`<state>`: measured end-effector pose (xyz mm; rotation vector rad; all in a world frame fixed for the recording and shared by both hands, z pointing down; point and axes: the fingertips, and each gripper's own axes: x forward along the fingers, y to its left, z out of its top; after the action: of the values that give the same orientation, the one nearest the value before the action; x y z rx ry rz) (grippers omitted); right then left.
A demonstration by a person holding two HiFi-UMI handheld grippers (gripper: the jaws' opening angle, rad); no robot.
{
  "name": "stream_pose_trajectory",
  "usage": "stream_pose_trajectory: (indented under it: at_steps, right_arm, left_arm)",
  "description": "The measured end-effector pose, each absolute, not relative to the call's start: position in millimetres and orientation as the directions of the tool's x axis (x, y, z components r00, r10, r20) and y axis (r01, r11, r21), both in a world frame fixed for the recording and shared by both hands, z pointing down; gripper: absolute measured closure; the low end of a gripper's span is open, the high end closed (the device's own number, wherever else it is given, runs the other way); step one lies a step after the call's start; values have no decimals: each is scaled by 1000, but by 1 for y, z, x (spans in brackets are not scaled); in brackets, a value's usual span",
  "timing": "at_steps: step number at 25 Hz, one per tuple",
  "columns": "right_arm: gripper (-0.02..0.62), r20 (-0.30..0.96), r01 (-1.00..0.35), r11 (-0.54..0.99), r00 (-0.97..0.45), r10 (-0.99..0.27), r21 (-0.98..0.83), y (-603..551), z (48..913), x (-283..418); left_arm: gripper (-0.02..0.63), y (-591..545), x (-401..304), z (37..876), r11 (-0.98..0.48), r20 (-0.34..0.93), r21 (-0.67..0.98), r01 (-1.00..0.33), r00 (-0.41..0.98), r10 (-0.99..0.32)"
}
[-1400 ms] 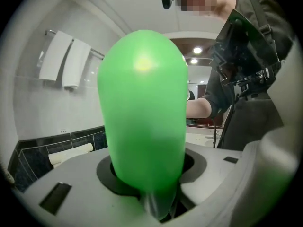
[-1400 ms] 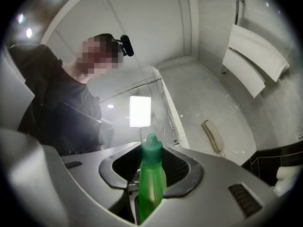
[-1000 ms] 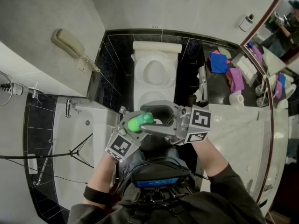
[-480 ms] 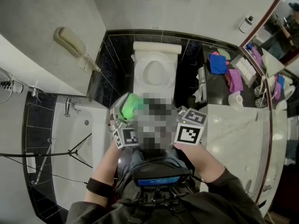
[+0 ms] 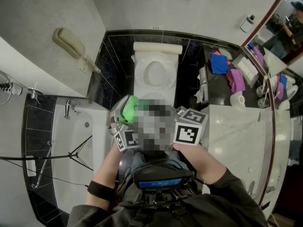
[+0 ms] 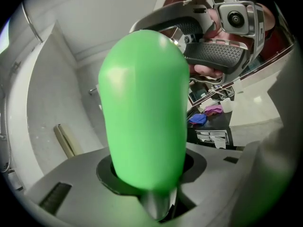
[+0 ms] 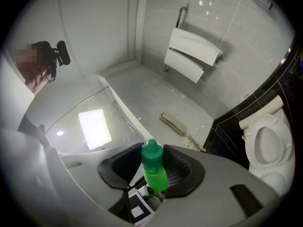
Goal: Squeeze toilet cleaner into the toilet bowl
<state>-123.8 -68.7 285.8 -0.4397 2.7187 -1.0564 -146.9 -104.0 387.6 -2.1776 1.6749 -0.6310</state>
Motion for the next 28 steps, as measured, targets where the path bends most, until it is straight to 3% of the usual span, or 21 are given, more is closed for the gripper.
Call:
stream_pose_trajectory:
  at_steps: [4, 10, 19, 24, 28]
  right_arm:
    - [448, -86, -196, 742, -942, -323, -641, -67, 283, -122]
    - [448, -141, -142, 834, -957, -253, -532, -61, 277, -118]
    - [443, -261, 59, 958, -965, -17, -282, -33, 260, -109]
    - [443, -306, 192, 961, -944, 125, -197, -11, 253, -102]
    - [442, -307, 209, 961, -941, 146, -183, -9, 253, -102]
  left_arm:
    - [416, -100, -139, 389, -328, 181, -470, -820, 274, -944]
    - [416, -82, -116, 404, -552, 281, -346, -758, 478, -832]
    - [416, -30, -69, 396, -878, 324, -81, -471, 821, -470]
    - [416, -2, -57, 394, -952, 321, 13, -305, 903, -285]
    - [416, 2, -55, 392, -955, 315, 47, -294, 911, -265]
